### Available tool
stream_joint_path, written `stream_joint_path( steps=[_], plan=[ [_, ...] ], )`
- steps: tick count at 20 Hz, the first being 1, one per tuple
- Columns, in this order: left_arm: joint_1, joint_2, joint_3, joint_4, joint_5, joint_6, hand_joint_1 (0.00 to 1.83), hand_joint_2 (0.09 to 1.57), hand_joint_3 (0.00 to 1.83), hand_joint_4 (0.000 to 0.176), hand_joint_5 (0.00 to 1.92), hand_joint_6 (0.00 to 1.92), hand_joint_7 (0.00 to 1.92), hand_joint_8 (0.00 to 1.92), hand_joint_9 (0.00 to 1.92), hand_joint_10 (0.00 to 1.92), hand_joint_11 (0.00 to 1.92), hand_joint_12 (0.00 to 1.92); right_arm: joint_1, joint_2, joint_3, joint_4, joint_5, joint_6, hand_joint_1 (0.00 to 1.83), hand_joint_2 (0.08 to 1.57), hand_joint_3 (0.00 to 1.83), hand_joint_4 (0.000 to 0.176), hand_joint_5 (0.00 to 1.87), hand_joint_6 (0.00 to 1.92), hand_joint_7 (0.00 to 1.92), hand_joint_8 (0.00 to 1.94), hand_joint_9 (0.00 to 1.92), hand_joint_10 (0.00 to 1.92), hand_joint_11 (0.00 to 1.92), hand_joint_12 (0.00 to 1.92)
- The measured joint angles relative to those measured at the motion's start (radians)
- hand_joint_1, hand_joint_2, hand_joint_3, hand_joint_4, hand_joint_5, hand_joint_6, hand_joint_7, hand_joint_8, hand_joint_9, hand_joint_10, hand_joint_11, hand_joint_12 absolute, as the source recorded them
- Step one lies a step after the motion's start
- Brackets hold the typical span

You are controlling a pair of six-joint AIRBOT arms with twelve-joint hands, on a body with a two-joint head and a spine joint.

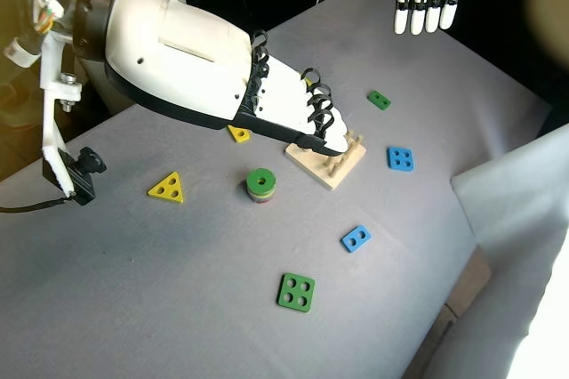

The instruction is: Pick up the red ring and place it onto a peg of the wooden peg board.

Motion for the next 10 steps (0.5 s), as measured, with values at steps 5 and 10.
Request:
stream_joint_path(
  steps=[5, 10],
  plan=[
    [0.000, 0.000, -0.001, -0.012, 0.068, -0.011, 0.00, 1.28, 0.00, 0.000, 0.31, 0.00, 0.30, 0.00, 0.23, 0.00, 0.00, 0.46, -0.073, -0.065, 0.027, 0.003, -0.068, -0.002, 0.14, 0.78, 0.00, 0.130, 0.28, 0.03, 0.01, 0.00, 0.00, 0.00, 0.00, 0.00],
    [0.000, 0.000, -0.001, -0.013, 0.093, -0.011, 0.00, 1.28, 0.00, 0.000, 0.32, 0.00, 0.33, 0.00, 0.25, 0.00, 0.00, 0.48, -0.075, -0.101, 0.062, 0.011, -0.125, 0.020, 0.44, 0.79, 0.00, 0.176, 0.67, 0.03, 0.09, 0.00, 0.00, 0.00, 0.00, 0.00]
  ],
)
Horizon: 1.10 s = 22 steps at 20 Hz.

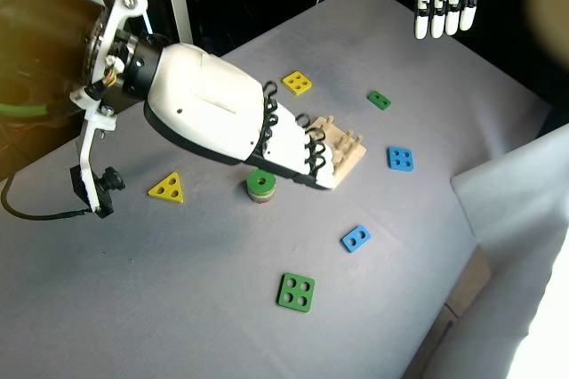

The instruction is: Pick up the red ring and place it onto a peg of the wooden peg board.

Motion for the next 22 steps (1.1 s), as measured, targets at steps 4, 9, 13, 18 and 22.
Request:
stream_joint_path(
  steps=[4, 9, 13, 18, 22],
  plan=[
    [0.000, 0.000, 0.000, 0.000, 0.015, 0.000, 0.00, 1.27, 0.00, 0.000, 0.33, 0.00, 0.35, 0.01, 0.26, 0.01, 0.00, 0.49, -0.012, -0.032, 0.005, 0.001, -0.015, 0.000, 0.56, 0.80, 0.01, 0.176, 0.74, 0.04, 0.00, 0.00, 0.00, 0.00, 0.00, 0.00],
    [0.000, 0.000, 0.019, -0.002, 0.021, 0.000, 0.00, 1.27, 0.00, 0.000, 0.33, 0.00, 0.34, 0.01, 0.27, 0.01, 0.00, 0.51, -0.054, -0.100, 0.050, 0.005, -0.035, -0.028, 0.59, 0.80, 0.00, 0.176, 0.77, 0.03, 0.00, 0.00, 0.00, 0.00, 0.00, 0.00],
    [-0.002, -0.013, 0.019, -0.002, 0.018, 0.001, 0.00, 1.27, 0.00, 0.000, 0.32, 0.00, 0.33, 0.00, 0.26, 0.00, 0.00, 0.49, -0.086, -0.152, 0.108, 0.005, -0.050, -0.038, 0.58, 0.81, 0.01, 0.176, 0.78, 0.02, 0.01, 0.01, 0.00, 0.00, 0.00, 0.00],
    [-0.010, -0.014, 0.018, 0.039, -0.016, 0.006, 0.00, 1.27, 0.00, 0.000, 0.31, 0.00, 0.29, 0.00, 0.23, 0.00, 0.00, 0.44, -0.087, -0.204, 0.150, -0.028, -0.050, -0.038, 0.62, 0.82, 0.01, 0.176, 0.75, 0.00, 0.00, 0.00, 0.00, 0.00, 0.00, 0.00],
    [-0.013, -0.014, 0.019, 0.070, -0.039, 0.006, 0.00, 1.27, 0.00, 0.000, 0.34, 0.01, 0.32, 0.01, 0.25, 0.01, 0.00, 0.45, -0.105, -0.237, 0.177, -0.055, -0.050, -0.038, 0.57, 0.80, 0.00, 0.176, 0.77, 0.01, 0.00, 0.00, 0.00, 0.00, 0.00, 0.00]
  ],
)
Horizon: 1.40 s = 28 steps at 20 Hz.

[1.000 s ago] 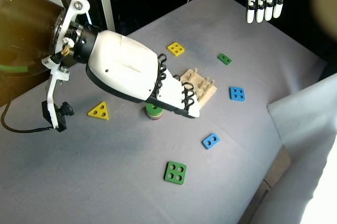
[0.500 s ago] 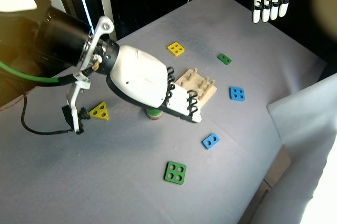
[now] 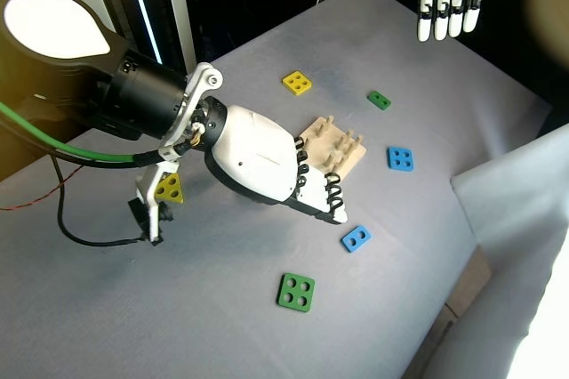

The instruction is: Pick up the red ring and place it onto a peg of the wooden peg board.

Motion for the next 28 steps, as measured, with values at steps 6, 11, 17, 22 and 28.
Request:
stream_joint_path(
  steps=[6, 11, 17, 22, 28],
  plan=[
    [0.000, 0.000, 0.003, 0.006, -0.004, -0.001, 0.00, 1.29, 0.00, 0.000, 0.36, 0.00, 0.37, 0.01, 0.31, 0.01, 0.00, 0.55, -0.014, -0.022, 0.023, -0.009, -0.005, 0.000, 0.55, 0.79, 0.00, 0.159, 0.82, 0.02, 0.00, 0.00, 0.00, 0.00, 0.00, 0.00],
    [0.000, 0.000, 0.007, 0.004, -0.007, -0.009, 0.00, 1.29, 0.00, 0.000, 0.33, 0.00, 0.34, 0.00, 0.27, 0.00, 0.00, 0.50, -0.022, -0.040, 0.039, -0.009, -0.003, 0.000, 0.53, 0.82, 0.01, 0.176, 0.78, 0.00, 0.00, 0.00, 0.00, 0.00, 0.00, 0.00],
    [0.000, 0.001, 0.014, -0.018, -0.003, -0.009, 0.00, 1.29, 0.00, 0.000, 0.35, 0.01, 0.35, 0.00, 0.28, 0.00, 0.00, 0.56, -0.033, -0.063, 0.066, -0.012, -0.010, 0.000, 0.65, 0.82, 0.00, 0.176, 0.80, 0.01, 0.04, 0.01, 0.00, 0.00, 0.00, 0.00],
    [0.000, 0.001, 0.017, -0.019, -0.005, -0.009, 0.00, 1.28, 0.00, 0.000, 0.31, 0.00, 0.32, 0.00, 0.26, 0.00, 0.00, 0.53, -0.044, -0.074, 0.068, -0.017, -0.016, 0.000, 0.64, 0.83, 0.01, 0.176, 0.79, 0.00, 0.01, 0.00, 0.00, 0.00, 0.00, 0.00],
    [0.000, 0.001, 0.024, -0.018, -0.009, -0.009, 0.00, 1.28, 0.00, 0.000, 0.32, 0.01, 0.32, 0.01, 0.27, 0.01, 0.00, 0.51, -0.068, -0.082, 0.068, -0.022, -0.029, 0.000, 0.63, 0.84, 0.01, 0.176, 0.83, 0.01, 0.00, 0.00, 0.00, 0.00, 0.00, 0.00]
  ],
)
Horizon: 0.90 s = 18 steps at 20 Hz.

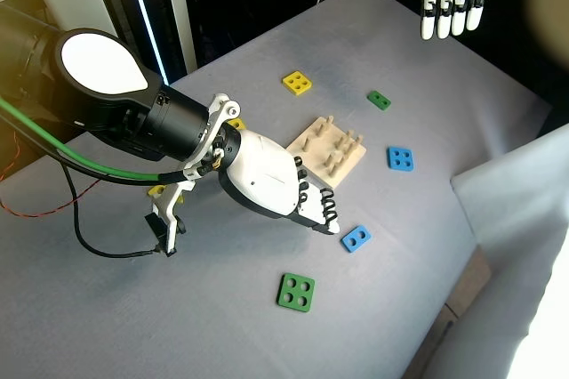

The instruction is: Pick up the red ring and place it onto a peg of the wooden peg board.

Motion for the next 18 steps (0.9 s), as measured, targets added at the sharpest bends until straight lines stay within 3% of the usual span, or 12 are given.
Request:
stream_joint_path(
  steps=[18],
  plan=[
    [0.000, 0.002, 0.005, -0.018, -0.003, 0.000, 0.00, 1.27, 0.00, 0.000, 0.35, 0.00, 0.34, 0.00, 0.27, 0.00, 0.00, 0.52, -0.010, -0.031, 0.000, -0.094, -0.051, 0.002, 0.66, 0.84, 0.00, 0.172, 0.84, 0.01, 0.04, 0.01, 0.00, 0.00, 0.00, 0.00]
  ],
)
